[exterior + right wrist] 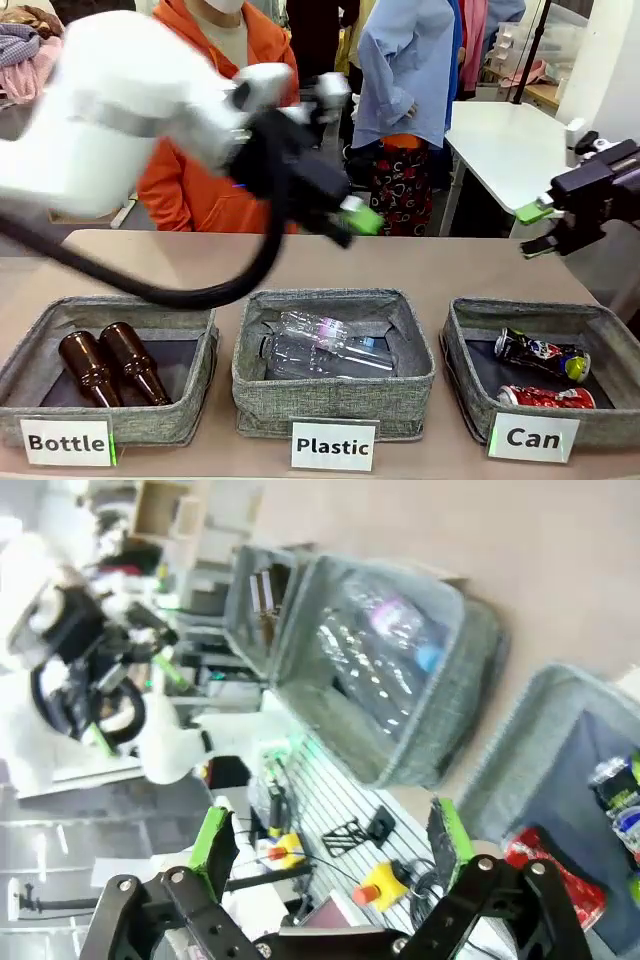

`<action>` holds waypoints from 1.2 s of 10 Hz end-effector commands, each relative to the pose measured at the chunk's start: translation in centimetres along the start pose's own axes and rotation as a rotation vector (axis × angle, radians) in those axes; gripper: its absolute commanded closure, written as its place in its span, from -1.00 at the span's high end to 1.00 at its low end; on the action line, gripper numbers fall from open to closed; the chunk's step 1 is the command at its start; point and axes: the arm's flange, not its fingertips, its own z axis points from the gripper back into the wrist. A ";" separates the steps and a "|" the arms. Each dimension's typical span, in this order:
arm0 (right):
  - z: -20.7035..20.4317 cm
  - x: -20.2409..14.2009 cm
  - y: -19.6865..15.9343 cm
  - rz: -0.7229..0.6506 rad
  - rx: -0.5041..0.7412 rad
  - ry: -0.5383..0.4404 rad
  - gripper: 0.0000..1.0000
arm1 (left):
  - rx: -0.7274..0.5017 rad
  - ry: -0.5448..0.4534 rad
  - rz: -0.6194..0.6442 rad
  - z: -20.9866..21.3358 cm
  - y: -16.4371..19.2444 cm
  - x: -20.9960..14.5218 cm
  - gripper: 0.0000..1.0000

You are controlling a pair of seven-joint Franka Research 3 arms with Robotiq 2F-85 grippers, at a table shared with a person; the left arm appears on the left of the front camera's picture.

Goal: Sort the can waste into the basket.
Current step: Pick up the can waste from the table and place it in the right Fabric basket.

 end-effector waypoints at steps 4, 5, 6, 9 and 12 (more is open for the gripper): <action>-6.8 1.1 -0.4 -0.093 0.172 0.033 1.00 | -0.126 -0.571 0.355 6.7 5.9 -22.3 1.00; -7.6 1.2 -0.5 -0.135 0.171 0.018 1.00 | -0.114 -0.687 0.384 6.7 5.9 -26.0 1.00; -8.1 1.3 -0.7 -0.176 0.181 0.017 1.00 | -0.076 -0.794 0.365 6.6 5.5 -28.9 1.00; -7.8 1.1 -1.0 -0.118 0.168 0.054 1.00 | -0.097 -0.670 0.438 10.8 11.0 -20.5 1.00; -7.8 1.1 -1.0 -0.118 0.168 0.054 1.00 | -0.097 -0.670 0.438 10.8 11.0 -20.5 1.00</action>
